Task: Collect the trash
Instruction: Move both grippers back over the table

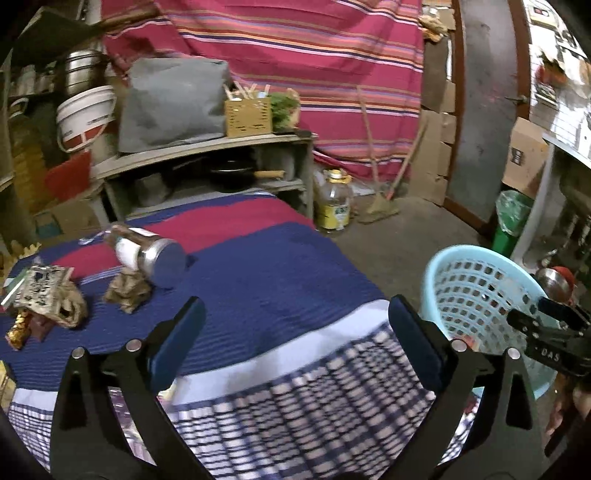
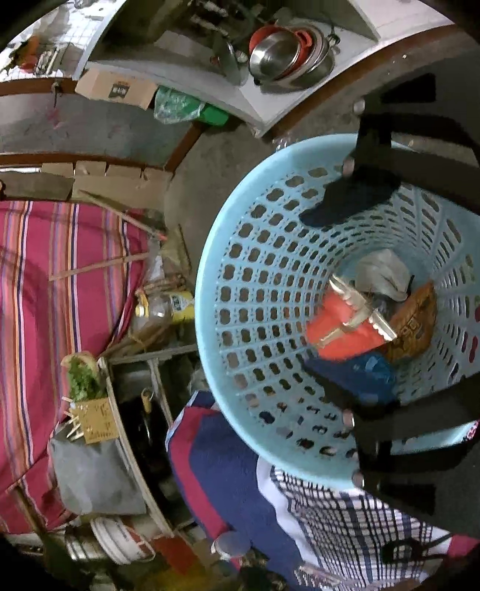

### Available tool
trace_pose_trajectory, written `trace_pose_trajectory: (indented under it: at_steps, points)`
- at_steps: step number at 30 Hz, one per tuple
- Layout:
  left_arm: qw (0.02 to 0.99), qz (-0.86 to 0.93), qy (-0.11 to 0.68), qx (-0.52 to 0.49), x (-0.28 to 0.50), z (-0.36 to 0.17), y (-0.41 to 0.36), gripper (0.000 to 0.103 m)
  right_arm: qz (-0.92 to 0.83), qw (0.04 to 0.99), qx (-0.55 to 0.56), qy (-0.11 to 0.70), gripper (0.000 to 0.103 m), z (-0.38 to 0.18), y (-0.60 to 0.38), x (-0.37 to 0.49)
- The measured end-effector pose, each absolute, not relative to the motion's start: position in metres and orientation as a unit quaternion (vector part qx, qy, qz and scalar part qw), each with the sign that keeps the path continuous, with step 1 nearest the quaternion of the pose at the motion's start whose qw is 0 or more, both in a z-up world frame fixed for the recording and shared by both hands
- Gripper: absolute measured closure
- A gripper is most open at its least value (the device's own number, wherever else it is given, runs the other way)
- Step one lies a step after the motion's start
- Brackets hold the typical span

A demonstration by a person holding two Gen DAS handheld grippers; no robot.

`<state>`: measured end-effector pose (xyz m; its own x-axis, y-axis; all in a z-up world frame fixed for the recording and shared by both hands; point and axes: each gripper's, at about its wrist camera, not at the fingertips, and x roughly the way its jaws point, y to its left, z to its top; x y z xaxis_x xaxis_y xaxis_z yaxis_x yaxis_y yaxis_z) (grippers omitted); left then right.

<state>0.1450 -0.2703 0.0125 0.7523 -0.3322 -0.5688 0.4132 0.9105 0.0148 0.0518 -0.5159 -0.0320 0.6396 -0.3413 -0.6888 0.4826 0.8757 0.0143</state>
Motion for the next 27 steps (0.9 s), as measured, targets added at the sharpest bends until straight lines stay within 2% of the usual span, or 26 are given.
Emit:
trace_pose_trajectory:
  at_steps: [2,6,10,17,27]
  points:
    - [0.939,-0.182,0.282,0.075,0.148,0.017,-0.256,0.006,-0.233,0.899,0.103,0.356,0.019,-0.032,-0.513,0.048]
    - [0.946,-0.159,0.270,0.080,0.153,0.025,-0.229,0.006,-0.245,0.899,0.111,0.346,0.019,-0.029,-0.501,0.042]
    - [0.953,-0.129,0.265,0.074,0.161,0.032,-0.195,0.006,-0.235,0.912,0.107,0.319,0.014,-0.018,-0.478,0.046]
    - [0.962,-0.066,0.256,0.062,0.179,0.041,-0.127,0.006,-0.182,0.939,0.091,0.279,0.012,0.001,-0.409,0.085]
    - [0.962,-0.007,0.258,0.092,0.201,0.033,-0.061,0.006,-0.101,0.952,0.063,0.283,0.012,0.002,-0.315,0.146]
